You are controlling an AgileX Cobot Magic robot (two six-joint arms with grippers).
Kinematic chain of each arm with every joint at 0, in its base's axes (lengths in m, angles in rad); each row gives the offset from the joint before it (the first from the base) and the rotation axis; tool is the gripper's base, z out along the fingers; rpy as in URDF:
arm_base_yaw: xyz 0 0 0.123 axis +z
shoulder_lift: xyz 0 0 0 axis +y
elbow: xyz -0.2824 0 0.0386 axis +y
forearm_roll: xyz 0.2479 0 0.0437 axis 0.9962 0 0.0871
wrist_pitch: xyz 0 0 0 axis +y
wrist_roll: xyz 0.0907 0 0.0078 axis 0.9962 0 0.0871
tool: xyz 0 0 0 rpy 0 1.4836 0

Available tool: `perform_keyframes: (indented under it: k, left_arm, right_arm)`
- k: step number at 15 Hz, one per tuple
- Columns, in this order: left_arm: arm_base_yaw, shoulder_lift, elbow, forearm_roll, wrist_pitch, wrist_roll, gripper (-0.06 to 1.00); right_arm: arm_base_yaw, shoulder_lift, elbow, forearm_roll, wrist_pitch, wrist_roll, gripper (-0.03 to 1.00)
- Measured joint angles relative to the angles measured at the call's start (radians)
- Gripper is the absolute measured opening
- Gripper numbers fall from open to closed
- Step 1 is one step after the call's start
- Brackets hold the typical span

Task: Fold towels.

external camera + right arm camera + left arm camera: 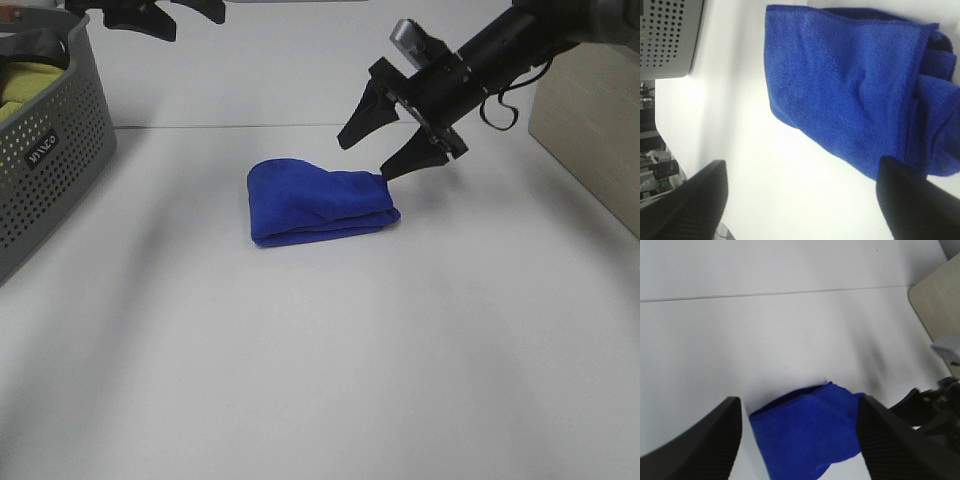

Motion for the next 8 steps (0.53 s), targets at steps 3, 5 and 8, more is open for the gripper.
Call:
perform_keyframes:
  k: [3, 5, 8]
  left_arm:
    - [0.000, -0.060, 0.000, 0.083, 0.122, -0.027, 0.63]
    - [0.000, -0.112, 0.000, 0.134, 0.217, -0.033, 0.63]
    - [0.000, -0.281, 0.107, 0.212, 0.255, -0.057, 0.63]
  right_arm:
    - [0.001, -0.129, 0.000, -0.153, 0.000, 0.094, 0.77]
    - [0.001, -0.227, 0.000, -0.257, 0.002, 0.152, 0.77]
    - [0.001, -0.417, 0.082, -0.376, 0.003, 0.203, 0.77]
